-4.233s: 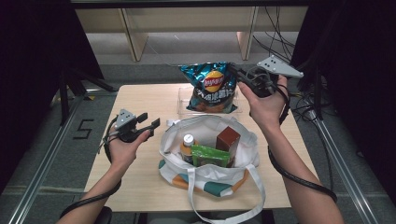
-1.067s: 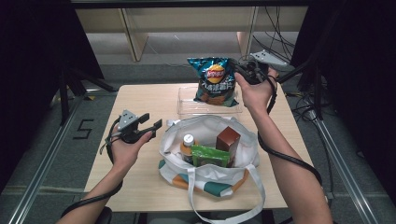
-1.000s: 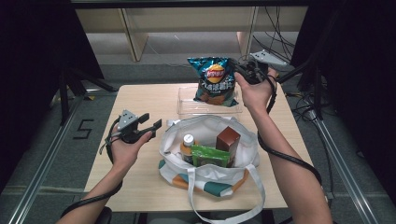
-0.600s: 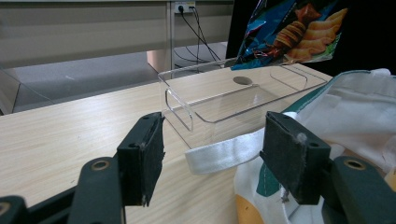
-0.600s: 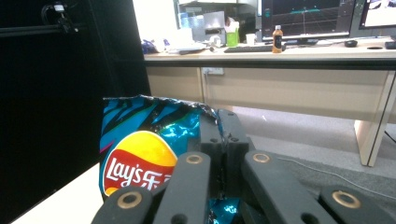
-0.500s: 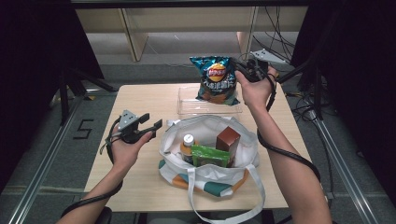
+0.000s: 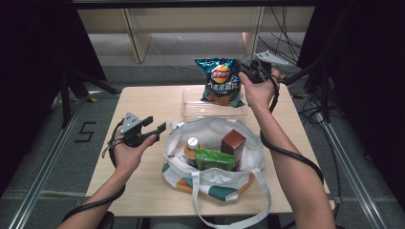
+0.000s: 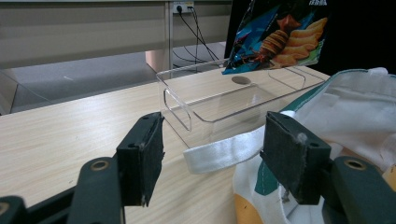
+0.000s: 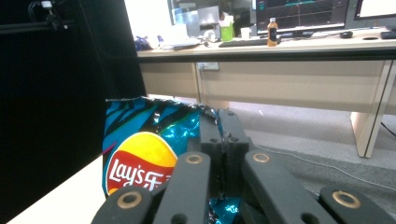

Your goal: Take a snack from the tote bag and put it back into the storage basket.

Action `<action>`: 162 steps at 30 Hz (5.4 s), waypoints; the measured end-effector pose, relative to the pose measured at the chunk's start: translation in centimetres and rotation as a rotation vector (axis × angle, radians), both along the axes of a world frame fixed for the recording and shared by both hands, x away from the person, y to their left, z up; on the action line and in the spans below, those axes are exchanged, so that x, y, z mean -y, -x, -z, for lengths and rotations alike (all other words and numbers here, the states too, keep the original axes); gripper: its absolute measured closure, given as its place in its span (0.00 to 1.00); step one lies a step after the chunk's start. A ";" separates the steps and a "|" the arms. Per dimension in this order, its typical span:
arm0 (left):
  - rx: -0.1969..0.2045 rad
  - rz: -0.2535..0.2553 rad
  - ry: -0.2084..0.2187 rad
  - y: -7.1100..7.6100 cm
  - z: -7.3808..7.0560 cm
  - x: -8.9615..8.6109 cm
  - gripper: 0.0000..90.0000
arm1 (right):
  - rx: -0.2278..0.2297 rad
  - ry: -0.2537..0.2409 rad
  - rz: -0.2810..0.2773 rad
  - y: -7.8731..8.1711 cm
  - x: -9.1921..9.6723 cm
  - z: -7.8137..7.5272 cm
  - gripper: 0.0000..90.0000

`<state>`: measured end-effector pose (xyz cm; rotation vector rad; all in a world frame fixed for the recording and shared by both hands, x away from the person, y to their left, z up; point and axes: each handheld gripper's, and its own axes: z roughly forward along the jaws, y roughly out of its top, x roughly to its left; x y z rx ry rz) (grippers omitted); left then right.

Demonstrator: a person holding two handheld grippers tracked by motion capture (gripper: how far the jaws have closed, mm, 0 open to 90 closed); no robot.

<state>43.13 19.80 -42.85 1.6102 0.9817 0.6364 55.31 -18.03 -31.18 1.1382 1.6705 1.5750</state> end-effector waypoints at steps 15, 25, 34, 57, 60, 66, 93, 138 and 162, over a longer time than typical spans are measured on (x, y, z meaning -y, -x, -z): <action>-0.004 -0.002 -0.001 0.0 0.1 0.0 0.42 | -0.019 -0.016 0.014 -0.8 0.2 1.4 1.00; -0.004 0.000 -0.003 0.0 0.1 0.0 0.42 | -0.041 -0.026 0.044 -1.5 0.3 1.8 1.00; -0.005 0.001 0.000 -0.1 0.2 0.0 0.42 | -0.049 -0.016 0.059 -2.1 0.2 2.2 1.00; 0.002 -0.002 0.000 -0.1 0.0 -0.1 0.41 | -0.083 -0.012 0.055 -3.2 -0.8 3.2 1.00; 0.002 -0.002 -0.001 -0.1 0.1 -0.1 0.41 | -0.087 -0.012 0.059 -3.3 -0.9 3.5 1.00; 0.003 -0.003 0.004 0.0 0.0 -0.1 0.41 | -0.112 -0.024 0.063 -3.5 -1.2 3.9 1.00; 0.003 -0.003 0.001 0.0 0.1 -0.1 0.41 | -0.159 -0.018 0.100 -5.1 -0.4 5.7 0.99; 0.000 -0.001 -0.001 -0.1 0.1 -0.2 0.41 | -0.168 0.020 0.168 -5.7 1.0 7.0 0.93; 0.002 -0.001 -0.001 -0.1 0.1 -0.1 0.41 | -0.174 0.022 0.188 -4.4 1.9 7.6 0.49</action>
